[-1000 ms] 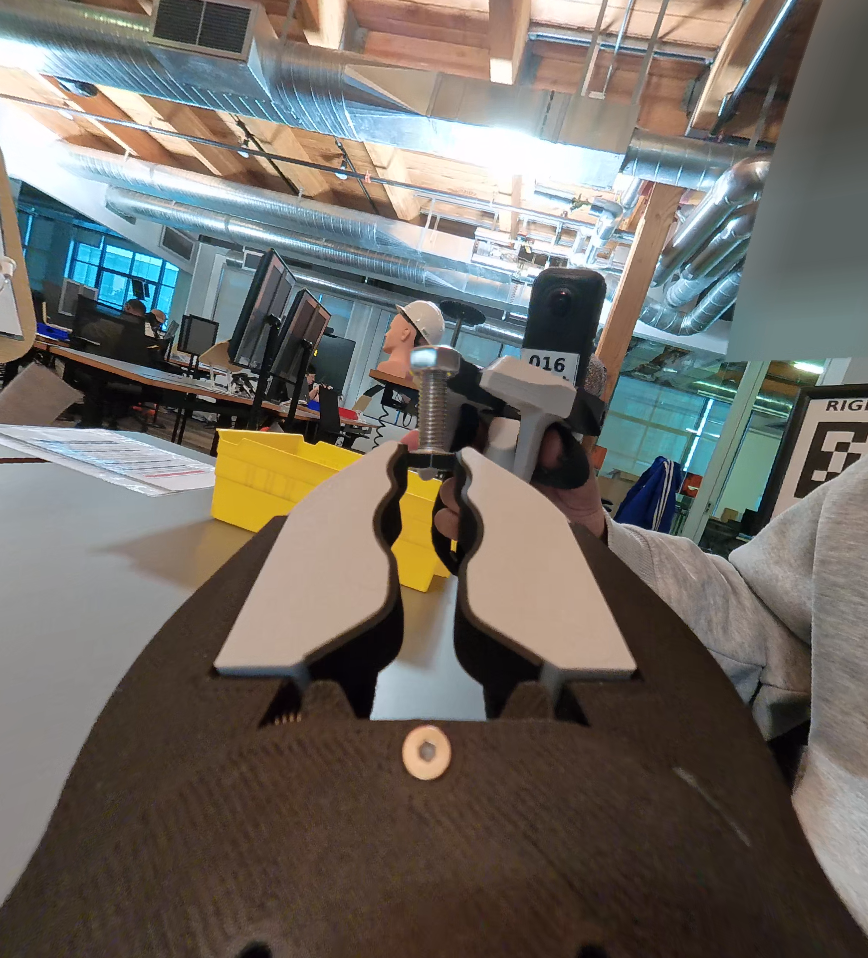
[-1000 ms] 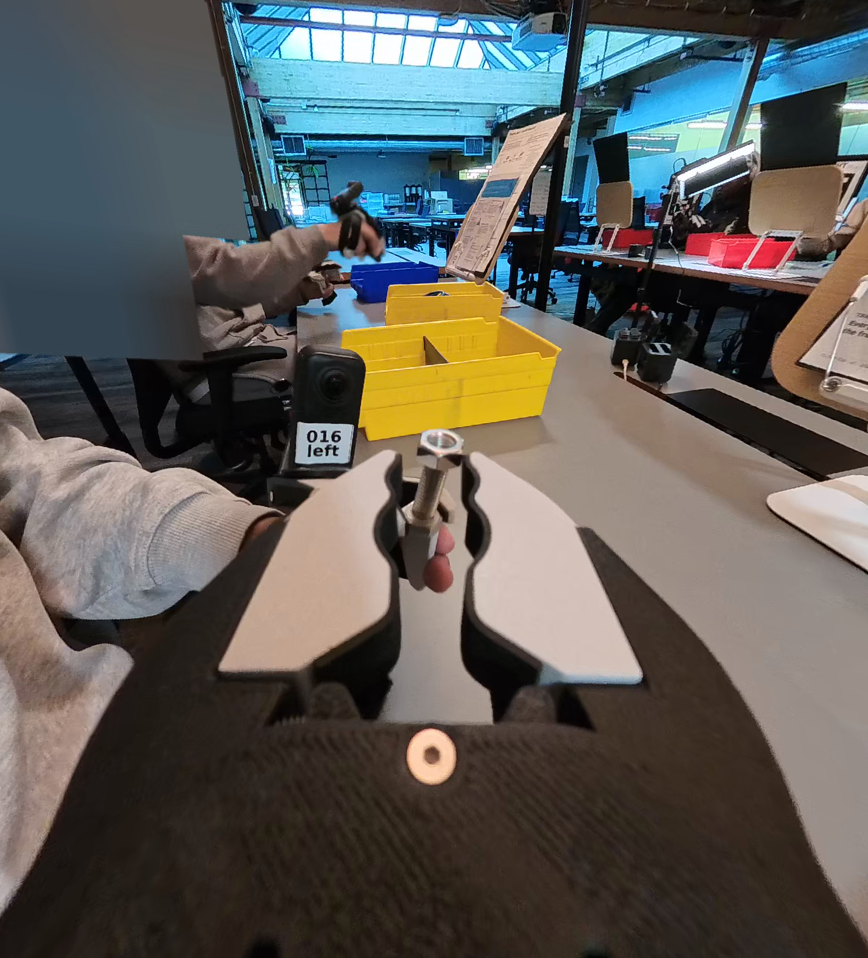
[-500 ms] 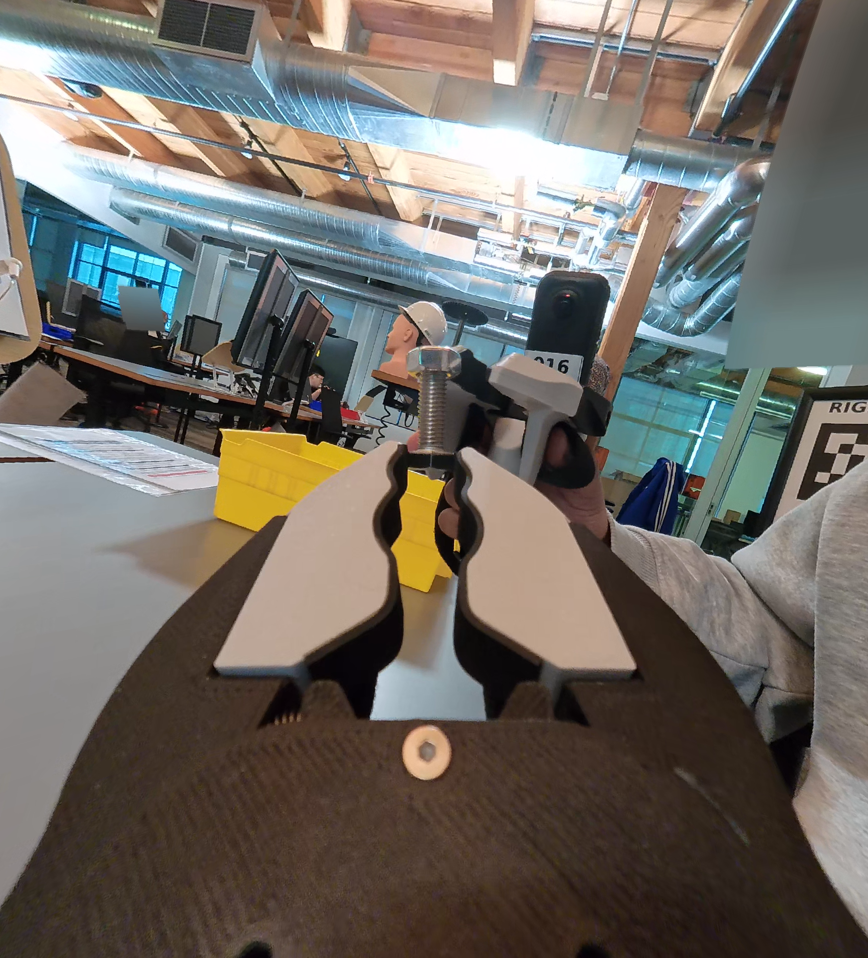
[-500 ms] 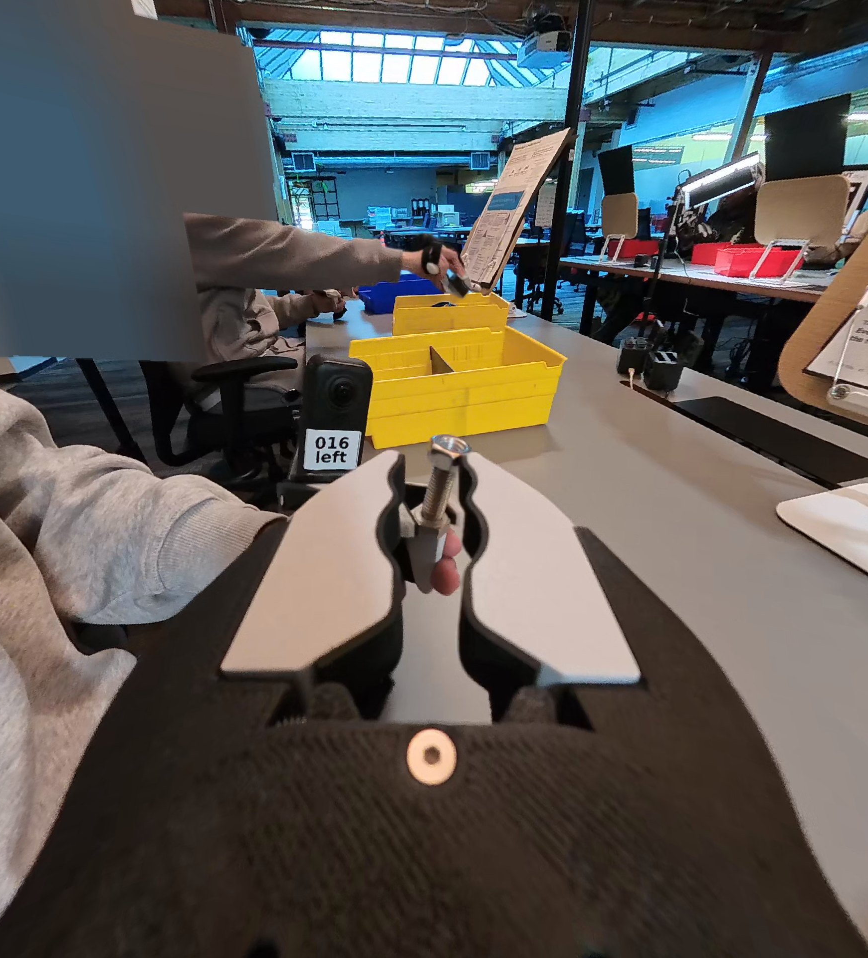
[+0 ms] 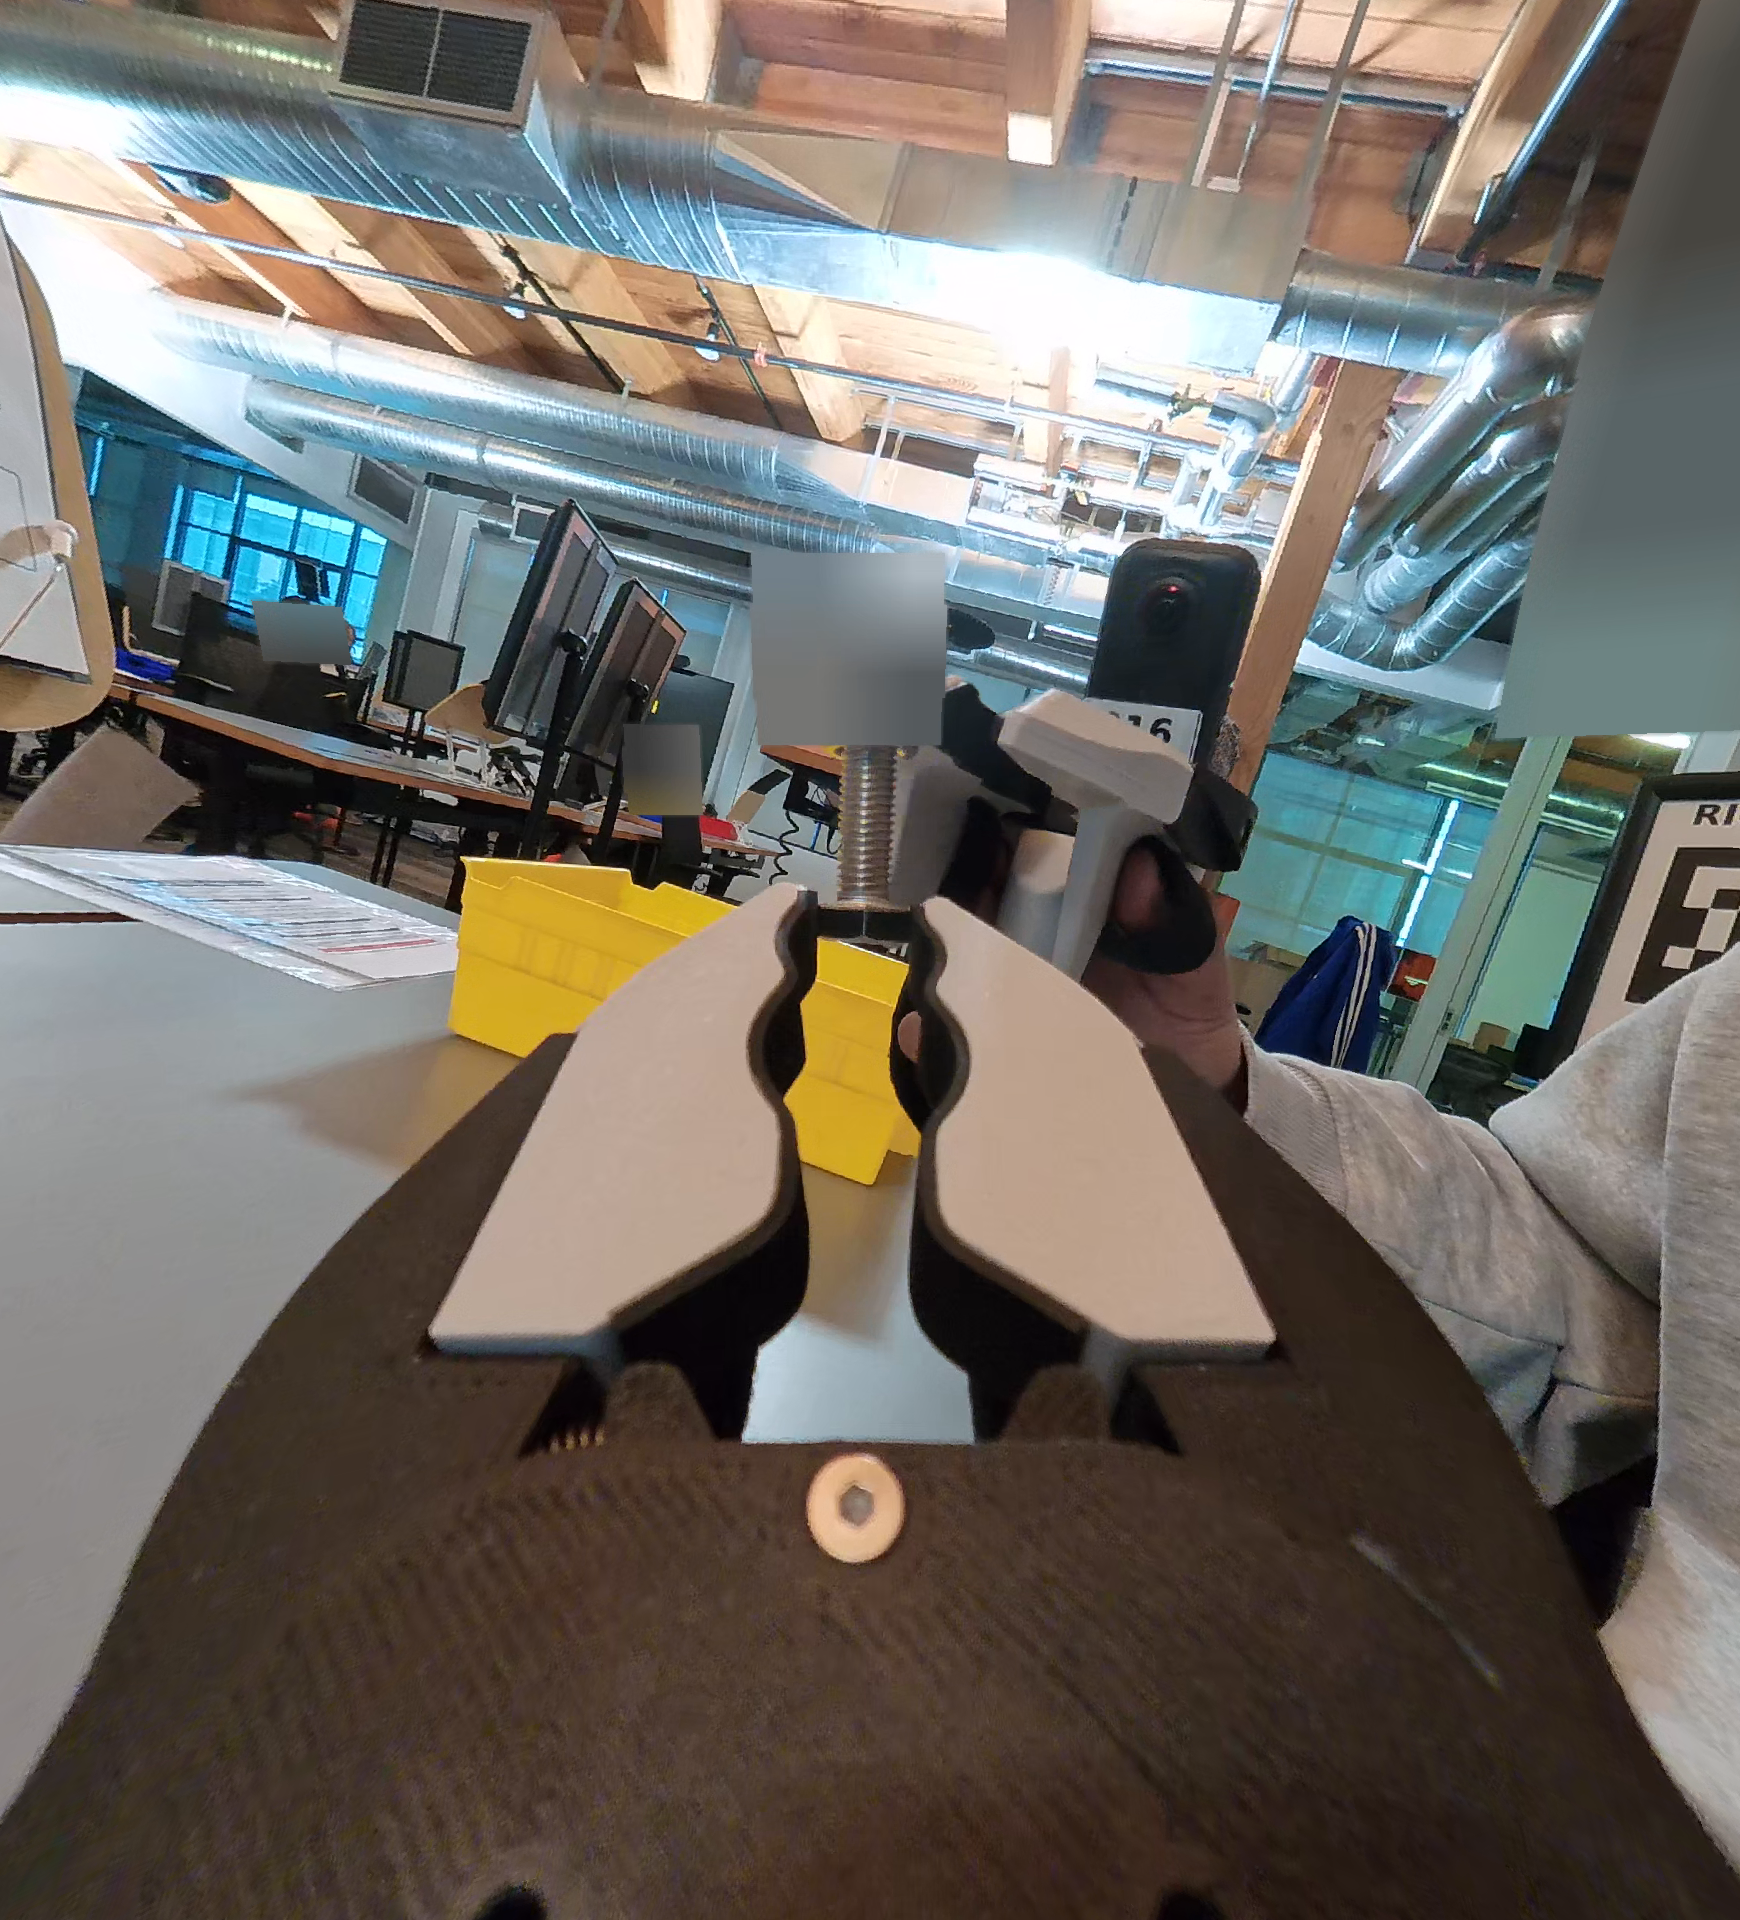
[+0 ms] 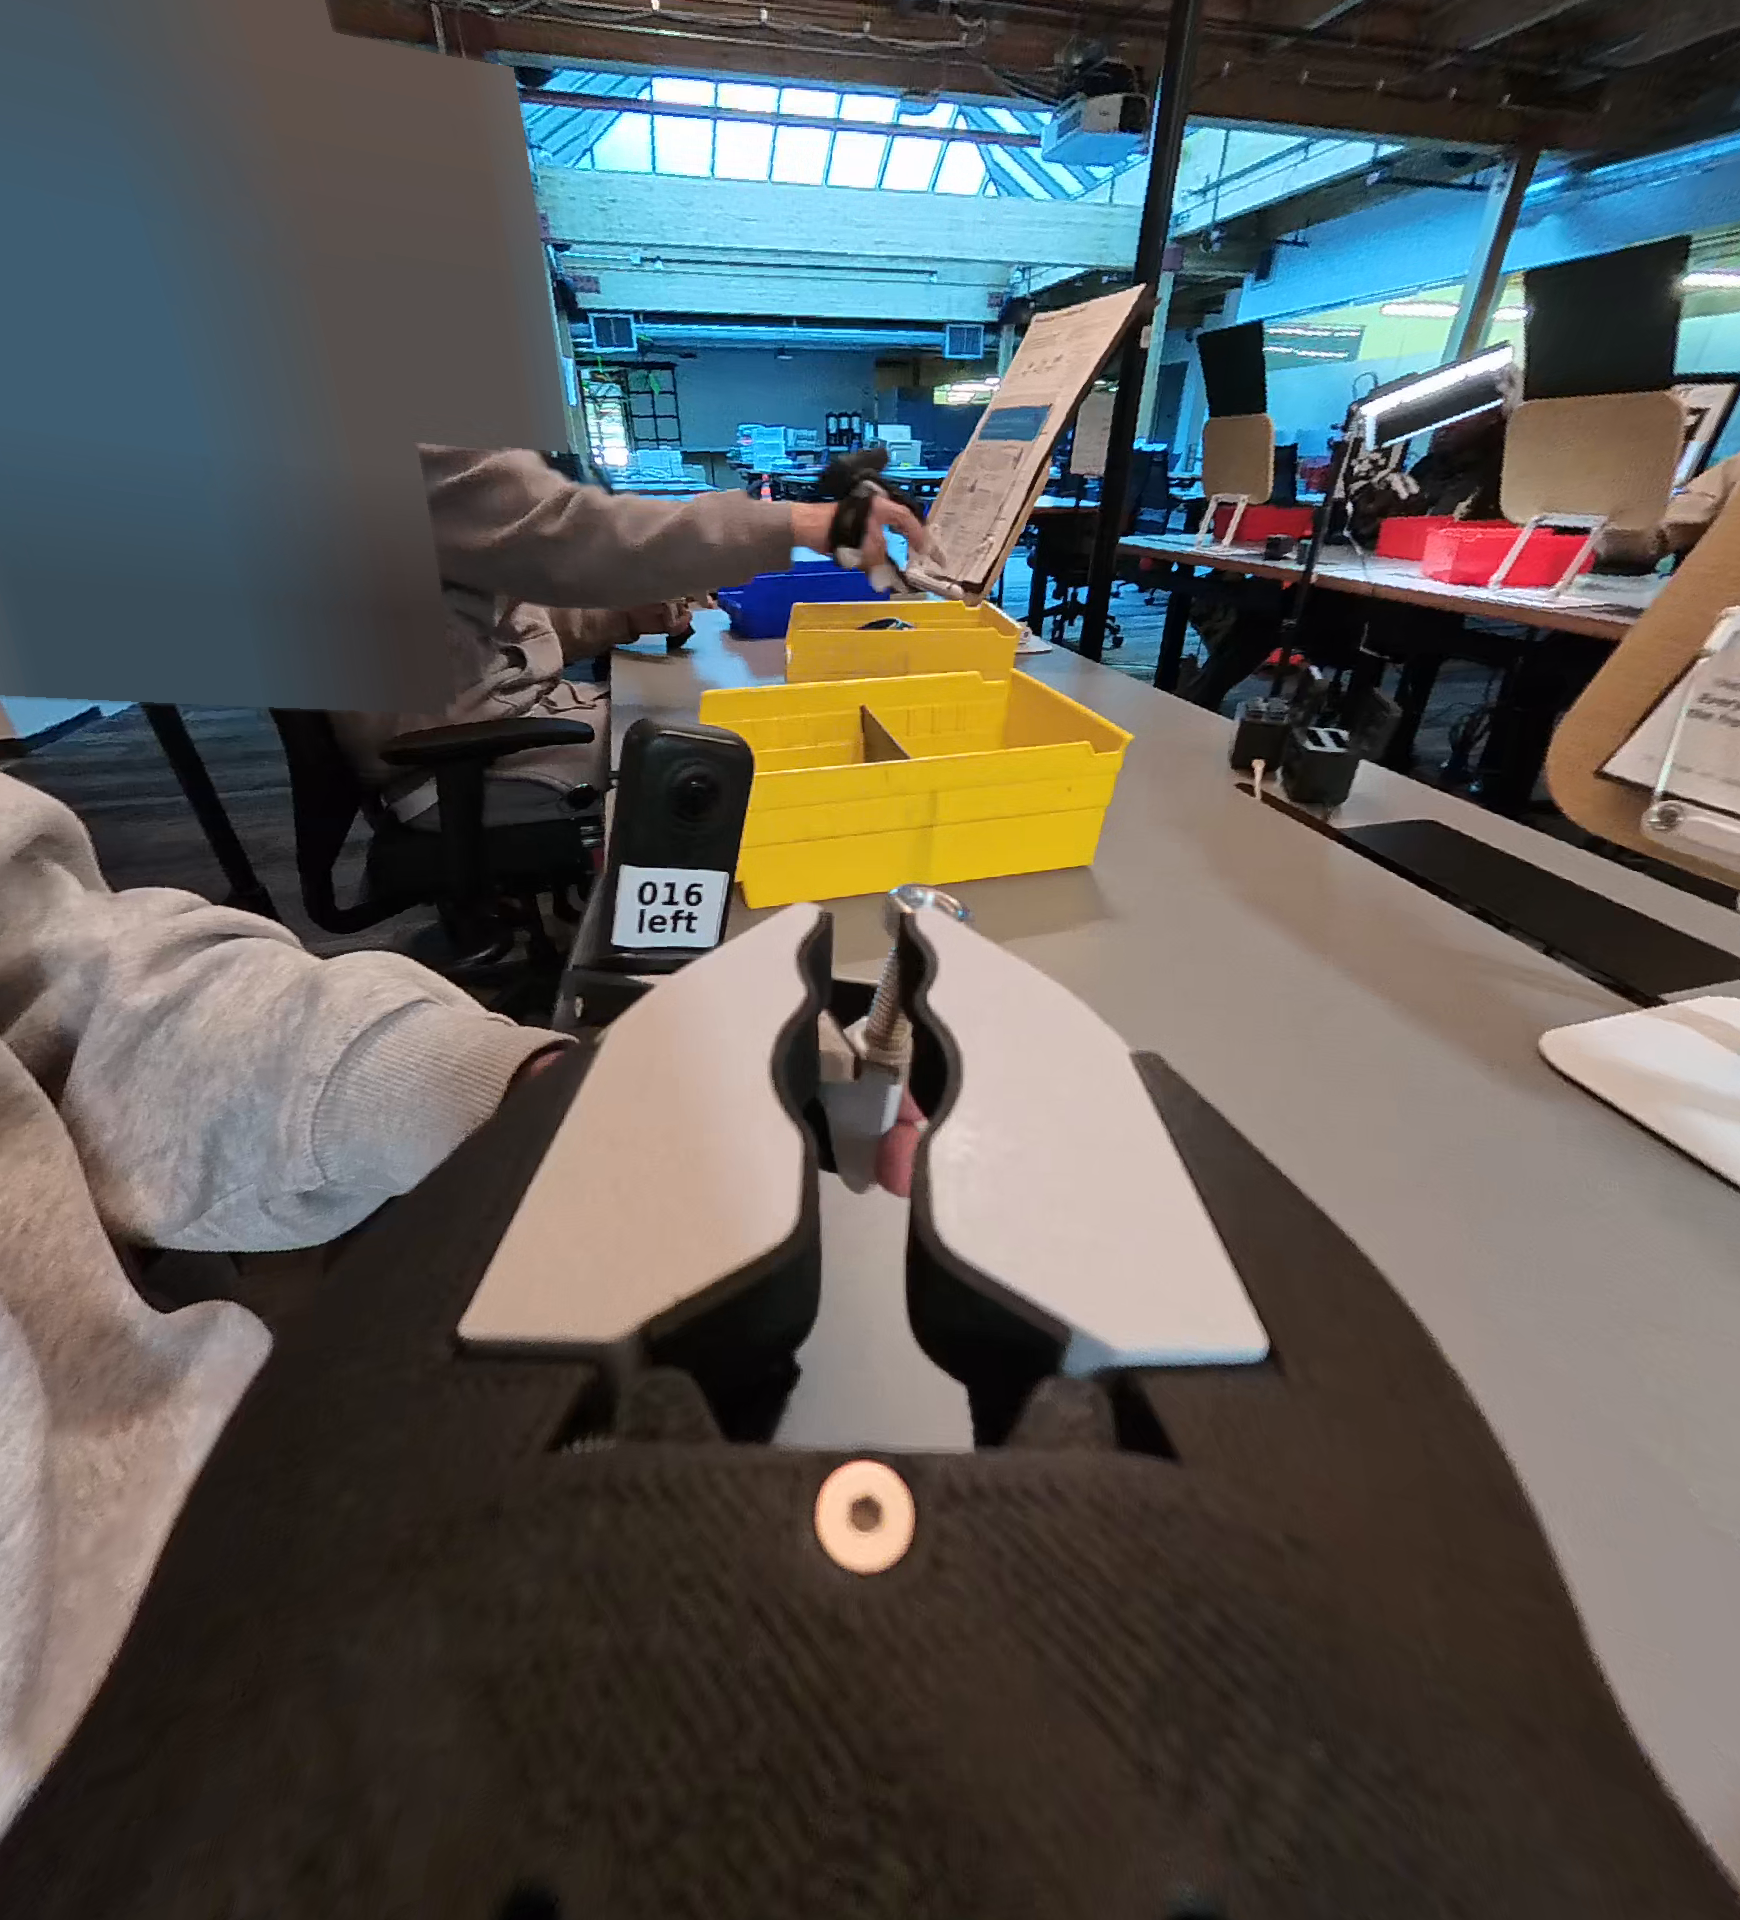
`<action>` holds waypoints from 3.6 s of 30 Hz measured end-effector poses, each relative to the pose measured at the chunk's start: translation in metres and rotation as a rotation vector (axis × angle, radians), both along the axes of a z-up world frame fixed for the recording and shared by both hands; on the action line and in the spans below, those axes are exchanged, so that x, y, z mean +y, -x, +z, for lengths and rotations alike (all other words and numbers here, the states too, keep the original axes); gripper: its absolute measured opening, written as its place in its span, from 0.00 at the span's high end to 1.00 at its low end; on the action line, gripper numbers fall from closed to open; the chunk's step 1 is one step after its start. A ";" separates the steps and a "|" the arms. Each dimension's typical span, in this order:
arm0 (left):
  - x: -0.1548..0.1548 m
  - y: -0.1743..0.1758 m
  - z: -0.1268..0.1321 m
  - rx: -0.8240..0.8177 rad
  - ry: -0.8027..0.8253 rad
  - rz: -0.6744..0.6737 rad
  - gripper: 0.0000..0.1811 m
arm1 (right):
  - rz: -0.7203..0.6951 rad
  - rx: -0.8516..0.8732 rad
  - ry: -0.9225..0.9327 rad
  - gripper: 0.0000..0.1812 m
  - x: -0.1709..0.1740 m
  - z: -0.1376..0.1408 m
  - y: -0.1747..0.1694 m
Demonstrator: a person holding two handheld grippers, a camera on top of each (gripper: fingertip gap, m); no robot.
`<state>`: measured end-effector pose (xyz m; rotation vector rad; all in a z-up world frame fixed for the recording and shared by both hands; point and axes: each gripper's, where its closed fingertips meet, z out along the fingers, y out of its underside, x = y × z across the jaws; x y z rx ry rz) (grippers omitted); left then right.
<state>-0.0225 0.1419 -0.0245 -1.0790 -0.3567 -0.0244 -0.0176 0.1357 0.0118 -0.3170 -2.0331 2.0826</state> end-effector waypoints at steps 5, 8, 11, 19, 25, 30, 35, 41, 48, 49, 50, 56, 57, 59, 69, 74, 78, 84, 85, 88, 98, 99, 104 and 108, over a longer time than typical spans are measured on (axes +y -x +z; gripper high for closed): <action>0.000 0.000 0.000 0.001 0.001 0.002 0.90 | -0.035 -0.019 0.019 0.87 -0.001 -0.001 0.006; -0.001 0.001 0.000 0.001 0.003 0.007 0.91 | -0.046 -0.002 0.022 0.82 -0.004 -0.003 0.006; -0.003 0.004 0.000 -0.005 -0.001 0.016 0.91 | -0.024 0.017 0.017 0.83 -0.005 -0.003 0.001; -0.003 0.004 -0.001 -0.002 0.005 0.021 0.90 | -0.072 0.002 0.052 0.83 -0.002 -0.002 0.009; -0.009 0.010 0.000 -0.009 -0.007 0.040 0.90 | -0.001 0.009 0.031 0.86 -0.011 -0.005 -0.003; -0.010 0.009 0.001 0.009 0.003 0.046 0.90 | -0.039 0.045 0.034 0.88 -0.009 0.000 -0.002; -0.010 0.011 -0.001 0.015 0.021 0.058 0.90 | -0.093 0.026 0.031 0.71 -0.012 -0.004 0.008; -0.014 0.016 -0.001 0.014 0.022 0.081 0.90 | -0.016 0.088 -0.028 0.89 -0.021 -0.005 -0.011; -0.011 0.013 -0.002 0.025 0.034 0.067 0.90 | -0.163 0.082 0.010 0.62 -0.018 -0.006 0.010; -0.011 0.013 -0.002 0.025 0.035 0.068 0.90 | -0.140 0.071 -0.001 0.63 -0.021 -0.009 0.008; -0.012 0.013 -0.001 0.023 0.030 0.070 0.90 | -0.113 0.064 -0.012 0.64 -0.024 -0.011 0.004; -0.016 0.018 -0.001 0.010 0.017 0.085 0.90 | -0.071 0.140 -0.045 0.90 -0.026 -0.008 -0.010; -0.016 0.017 -0.001 0.012 0.020 0.085 0.90 | -0.082 0.137 -0.045 0.89 -0.025 -0.008 -0.008; -0.014 0.016 -0.001 0.017 0.026 0.079 0.90 | -0.121 0.133 -0.023 0.82 -0.023 -0.006 -0.002; -0.016 0.020 -0.003 0.010 0.036 0.096 0.90 | -0.068 0.117 -0.001 0.82 -0.026 -0.008 -0.009; -0.013 0.018 -0.004 0.013 0.045 0.087 0.90 | -0.132 0.101 0.054 0.79 -0.018 -0.006 0.001; -0.010 0.016 -0.005 0.022 0.062 0.081 0.90 | -0.189 0.057 0.081 0.58 -0.016 -0.014 0.013; -0.014 0.020 -0.005 -0.001 0.045 0.088 0.90 | -0.062 0.099 0.033 0.79 -0.026 -0.015 -0.009; -0.014 0.020 -0.005 -0.001 0.045 0.088 0.90 | -0.055 0.111 0.024 0.86 -0.026 -0.015 -0.011; -0.012 0.018 -0.005 0.002 0.049 0.081 0.90 | -0.109 0.132 0.039 0.81 -0.021 -0.010 -0.005; -0.014 0.020 -0.005 -0.009 0.040 0.087 0.90 | -0.062 0.128 0.045 0.77 -0.028 -0.014 -0.011; -0.014 0.020 -0.005 -0.009 0.041 0.087 0.90 | -0.048 0.132 0.035 0.84 -0.028 -0.014 -0.014; -0.010 0.017 -0.006 0.003 0.050 0.073 0.90 | -0.149 0.139 0.064 0.67 -0.021 -0.009 0.000; -0.010 0.017 -0.006 0.005 0.056 0.076 0.90 | -0.151 0.097 0.044 0.57 -0.024 -0.017 0.005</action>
